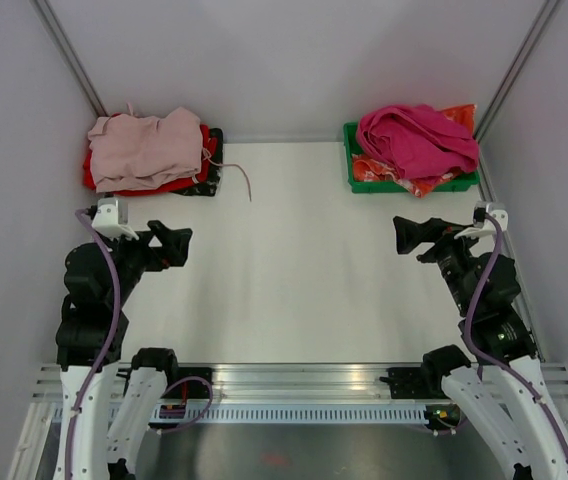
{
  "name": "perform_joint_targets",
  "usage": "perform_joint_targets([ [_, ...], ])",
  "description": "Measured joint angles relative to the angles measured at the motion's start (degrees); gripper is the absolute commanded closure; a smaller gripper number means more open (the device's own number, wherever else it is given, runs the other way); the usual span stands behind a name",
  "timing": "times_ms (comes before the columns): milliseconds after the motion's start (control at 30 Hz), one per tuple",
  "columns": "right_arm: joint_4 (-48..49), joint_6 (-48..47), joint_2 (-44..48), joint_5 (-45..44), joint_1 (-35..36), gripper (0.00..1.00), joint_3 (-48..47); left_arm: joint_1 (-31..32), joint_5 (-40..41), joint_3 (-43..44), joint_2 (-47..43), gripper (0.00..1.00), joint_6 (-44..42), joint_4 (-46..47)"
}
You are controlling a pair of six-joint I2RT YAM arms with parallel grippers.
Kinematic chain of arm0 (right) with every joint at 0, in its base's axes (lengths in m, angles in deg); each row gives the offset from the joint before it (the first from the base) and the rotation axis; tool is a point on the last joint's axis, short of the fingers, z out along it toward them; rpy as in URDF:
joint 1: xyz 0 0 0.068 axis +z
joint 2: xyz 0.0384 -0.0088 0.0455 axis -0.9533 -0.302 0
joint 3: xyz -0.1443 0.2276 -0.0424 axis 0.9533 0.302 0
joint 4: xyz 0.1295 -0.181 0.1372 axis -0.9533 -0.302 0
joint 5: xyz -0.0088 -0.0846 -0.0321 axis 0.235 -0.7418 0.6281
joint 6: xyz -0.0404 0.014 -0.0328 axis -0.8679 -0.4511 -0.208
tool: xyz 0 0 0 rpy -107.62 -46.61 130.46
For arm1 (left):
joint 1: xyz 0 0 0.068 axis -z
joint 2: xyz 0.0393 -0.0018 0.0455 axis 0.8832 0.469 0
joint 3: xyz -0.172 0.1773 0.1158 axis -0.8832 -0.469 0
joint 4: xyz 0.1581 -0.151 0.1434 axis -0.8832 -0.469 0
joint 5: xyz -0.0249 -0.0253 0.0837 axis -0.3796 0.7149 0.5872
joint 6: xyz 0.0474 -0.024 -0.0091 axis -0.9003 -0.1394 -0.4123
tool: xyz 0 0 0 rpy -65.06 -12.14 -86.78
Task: Fold and stack the trousers
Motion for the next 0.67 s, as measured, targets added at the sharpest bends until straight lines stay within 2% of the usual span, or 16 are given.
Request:
perform_joint_targets([
  [367, -3.9, 3.0, 9.9, -3.3, 0.0, 0.02, 7.7, 3.5, 2.8, -6.3, -11.4, 0.0, 0.0, -2.6],
  [667, -3.7, 6.0, 13.9, -2.2, 0.0, 0.02, 11.6, 3.7, 8.0, -7.5, -14.8, 0.0, 0.5, -5.7],
])
